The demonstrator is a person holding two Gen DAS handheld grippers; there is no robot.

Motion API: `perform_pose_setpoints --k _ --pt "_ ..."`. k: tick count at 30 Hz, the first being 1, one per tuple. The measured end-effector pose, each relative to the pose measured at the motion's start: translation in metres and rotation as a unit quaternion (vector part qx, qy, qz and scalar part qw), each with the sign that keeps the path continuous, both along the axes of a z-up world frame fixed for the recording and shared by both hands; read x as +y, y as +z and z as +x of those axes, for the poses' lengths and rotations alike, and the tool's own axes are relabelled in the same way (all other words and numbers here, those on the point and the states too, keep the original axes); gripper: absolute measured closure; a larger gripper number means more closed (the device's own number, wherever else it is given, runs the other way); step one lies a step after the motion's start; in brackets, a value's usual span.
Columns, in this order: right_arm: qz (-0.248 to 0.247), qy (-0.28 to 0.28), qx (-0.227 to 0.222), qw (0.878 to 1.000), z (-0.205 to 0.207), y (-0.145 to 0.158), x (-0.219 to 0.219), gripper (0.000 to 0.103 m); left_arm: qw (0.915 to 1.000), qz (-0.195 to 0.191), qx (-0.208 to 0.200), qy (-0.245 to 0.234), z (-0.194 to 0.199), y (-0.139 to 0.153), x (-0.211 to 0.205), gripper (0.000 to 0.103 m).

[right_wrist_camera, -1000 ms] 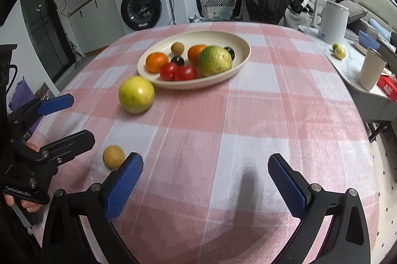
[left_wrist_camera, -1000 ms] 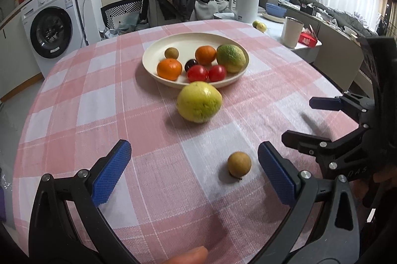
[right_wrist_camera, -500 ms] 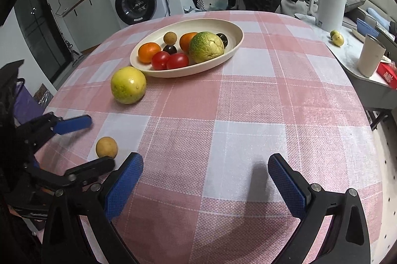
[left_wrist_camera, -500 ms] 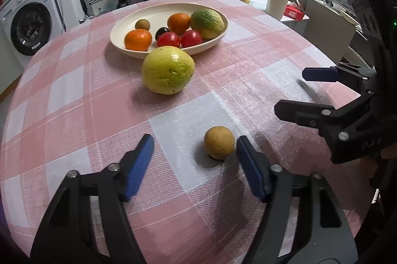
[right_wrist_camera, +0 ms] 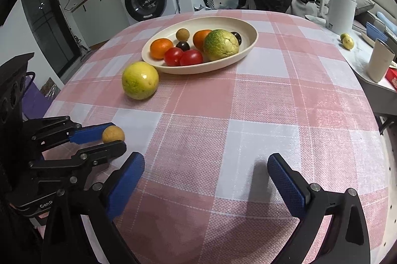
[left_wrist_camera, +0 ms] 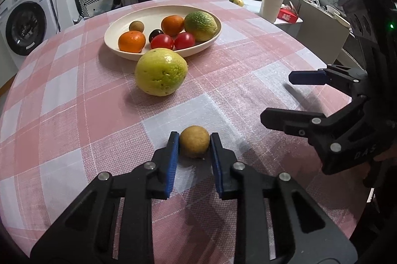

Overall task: Organize fruits
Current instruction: 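Grasp the small brown kiwi on the table with the left tool, then grasp the yellow grapefruit with the right tool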

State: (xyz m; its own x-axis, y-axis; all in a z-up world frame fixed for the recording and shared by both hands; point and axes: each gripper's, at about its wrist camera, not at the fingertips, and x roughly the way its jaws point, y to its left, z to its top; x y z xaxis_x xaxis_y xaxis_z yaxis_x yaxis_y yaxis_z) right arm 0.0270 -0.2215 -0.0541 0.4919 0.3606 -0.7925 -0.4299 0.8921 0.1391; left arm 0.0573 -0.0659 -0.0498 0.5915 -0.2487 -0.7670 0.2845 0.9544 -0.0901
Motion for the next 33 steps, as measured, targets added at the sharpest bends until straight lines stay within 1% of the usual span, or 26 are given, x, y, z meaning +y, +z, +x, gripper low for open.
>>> perform_pose_setpoints --k 7,9,11,14,17,20,27,33 --pt "0.004 0.009 0.004 1.000 0.003 0.000 0.006 0.006 0.9998 -0.010 -0.003 0.015 0.000 0.002 0.011 0.081" --pt "0.008 0.012 0.010 1.000 0.006 0.000 0.009 0.009 0.9997 -0.013 -0.005 0.022 0.001 0.003 0.016 0.081" --pt "0.012 0.016 0.010 1.000 0.009 0.000 0.013 0.016 0.9994 -0.018 -0.006 0.028 0.002 0.004 0.022 0.081" --pt "0.016 0.020 0.011 1.000 0.016 0.000 0.020 0.018 0.9987 -0.025 -0.010 0.043 0.003 0.006 0.033 0.081" --pt "0.027 0.030 0.012 0.999 0.023 0.001 0.032 0.022 0.9978 -0.031 -0.012 0.058 0.005 0.007 0.044 0.081" --pt "0.027 0.037 0.011 0.999 0.030 0.001 0.045 0.026 0.9963 -0.038 -0.015 0.075 0.008 0.009 0.057 0.081" --pt "0.034 0.057 0.015 0.998 0.042 0.000 0.072 0.027 0.9935 -0.042 -0.016 0.105 0.013 0.009 0.077 0.081" --pt "0.037 0.071 0.014 0.997 0.052 -0.002 0.093 0.034 0.9917 -0.043 -0.016 0.120 0.017 0.008 0.087 0.081"
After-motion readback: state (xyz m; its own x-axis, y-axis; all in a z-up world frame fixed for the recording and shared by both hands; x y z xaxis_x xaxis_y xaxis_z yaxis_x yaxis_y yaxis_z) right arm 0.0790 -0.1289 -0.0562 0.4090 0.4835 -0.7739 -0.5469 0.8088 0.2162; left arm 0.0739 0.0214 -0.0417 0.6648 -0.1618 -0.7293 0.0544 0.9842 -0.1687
